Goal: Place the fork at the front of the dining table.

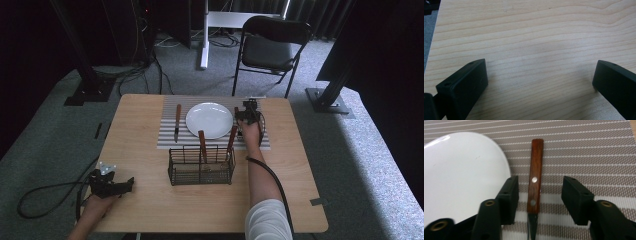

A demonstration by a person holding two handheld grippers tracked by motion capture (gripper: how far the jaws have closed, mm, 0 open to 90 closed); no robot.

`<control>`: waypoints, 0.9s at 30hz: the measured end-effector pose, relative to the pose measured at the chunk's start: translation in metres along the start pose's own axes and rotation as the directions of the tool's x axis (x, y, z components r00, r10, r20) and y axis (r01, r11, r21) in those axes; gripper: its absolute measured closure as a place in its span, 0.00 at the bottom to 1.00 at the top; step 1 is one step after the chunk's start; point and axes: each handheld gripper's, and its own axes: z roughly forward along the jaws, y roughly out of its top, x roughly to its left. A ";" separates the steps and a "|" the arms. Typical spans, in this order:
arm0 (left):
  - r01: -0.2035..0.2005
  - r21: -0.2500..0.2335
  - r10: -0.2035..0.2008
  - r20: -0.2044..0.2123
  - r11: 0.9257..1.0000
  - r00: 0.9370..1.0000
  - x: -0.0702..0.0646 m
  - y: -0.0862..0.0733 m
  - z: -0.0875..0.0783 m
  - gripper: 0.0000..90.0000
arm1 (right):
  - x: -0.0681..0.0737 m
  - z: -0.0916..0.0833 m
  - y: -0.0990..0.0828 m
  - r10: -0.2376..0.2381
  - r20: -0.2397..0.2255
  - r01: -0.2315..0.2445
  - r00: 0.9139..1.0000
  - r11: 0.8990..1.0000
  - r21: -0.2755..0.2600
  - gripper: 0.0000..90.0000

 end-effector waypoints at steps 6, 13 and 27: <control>0.000 0.001 0.000 0.000 1.000 1.000 0.000 0.000 0.000 0.00 | 0.000 -0.012 -0.010 -0.036 -0.090 0.035 0.995 0.999 -0.011 0.27; 0.000 0.001 0.000 0.000 1.000 1.000 0.000 0.000 0.000 0.00 | 0.004 -0.021 -0.022 -0.119 -0.130 0.115 0.984 0.993 -0.037 0.20; 0.000 0.001 0.000 0.000 1.000 1.000 0.000 0.000 0.000 0.00 | 0.008 -0.046 -0.046 -0.196 -0.129 0.185 0.972 0.979 -0.089 0.17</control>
